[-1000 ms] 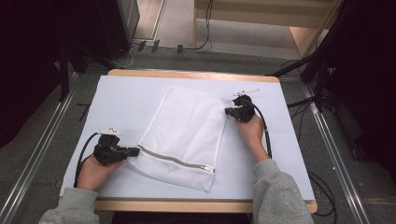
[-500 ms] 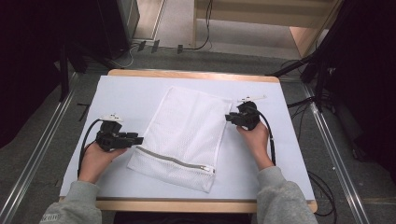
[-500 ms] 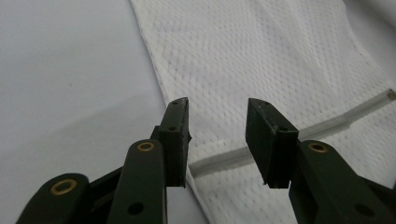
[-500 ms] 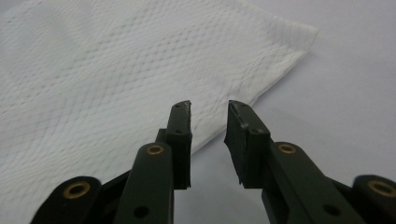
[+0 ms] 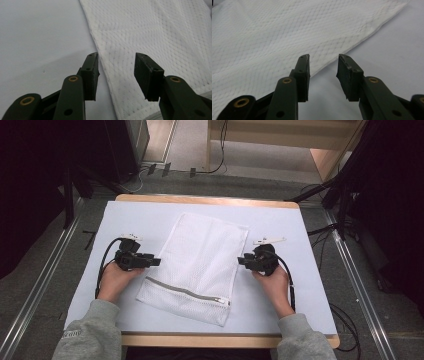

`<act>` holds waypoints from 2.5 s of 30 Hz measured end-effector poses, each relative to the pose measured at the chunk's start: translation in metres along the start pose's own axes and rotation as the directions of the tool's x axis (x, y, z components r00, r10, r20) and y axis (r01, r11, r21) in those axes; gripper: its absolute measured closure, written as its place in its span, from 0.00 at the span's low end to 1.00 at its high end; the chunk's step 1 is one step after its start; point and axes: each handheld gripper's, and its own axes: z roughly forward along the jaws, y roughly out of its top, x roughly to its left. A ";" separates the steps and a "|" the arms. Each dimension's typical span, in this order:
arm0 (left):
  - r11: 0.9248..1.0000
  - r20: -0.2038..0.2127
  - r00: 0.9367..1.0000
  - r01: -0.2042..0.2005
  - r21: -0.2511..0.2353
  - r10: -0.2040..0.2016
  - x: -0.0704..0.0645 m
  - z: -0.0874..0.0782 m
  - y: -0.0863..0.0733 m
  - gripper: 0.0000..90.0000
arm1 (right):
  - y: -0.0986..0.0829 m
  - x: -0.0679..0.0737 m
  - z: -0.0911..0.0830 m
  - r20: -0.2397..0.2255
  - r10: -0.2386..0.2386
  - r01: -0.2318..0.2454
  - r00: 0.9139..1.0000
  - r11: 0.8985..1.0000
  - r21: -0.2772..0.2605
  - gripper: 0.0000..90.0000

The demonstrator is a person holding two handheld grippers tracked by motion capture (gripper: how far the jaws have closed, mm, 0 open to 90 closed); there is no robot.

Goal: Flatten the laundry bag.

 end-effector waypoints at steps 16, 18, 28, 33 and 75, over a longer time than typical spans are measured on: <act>0.999 0.005 0.999 -0.038 0.002 0.038 -0.006 0.012 -0.001 0.68 | -0.016 0.028 0.012 -0.024 -0.033 0.034 0.999 0.998 0.053 0.62; 0.999 -0.006 0.999 -0.042 0.003 0.042 -0.007 0.013 -0.001 0.72 | -0.015 0.029 0.013 -0.027 -0.033 0.034 0.999 0.998 0.054 0.62; 1.000 -0.002 1.000 -0.016 0.003 0.016 -0.008 0.016 -0.003 0.96 | -0.016 0.043 0.017 0.064 -0.106 0.103 0.992 0.993 0.060 0.78; 0.999 -0.007 1.000 -0.030 0.018 0.030 -0.009 0.016 -0.001 1.00 | -0.015 0.039 0.017 0.061 -0.115 0.111 0.991 0.992 0.067 0.93; 0.997 -0.005 1.000 0.021 -0.070 -0.022 -0.012 -0.011 -0.013 0.77 | 0.027 -0.009 0.037 -0.042 -0.037 0.040 0.998 0.998 0.057 0.80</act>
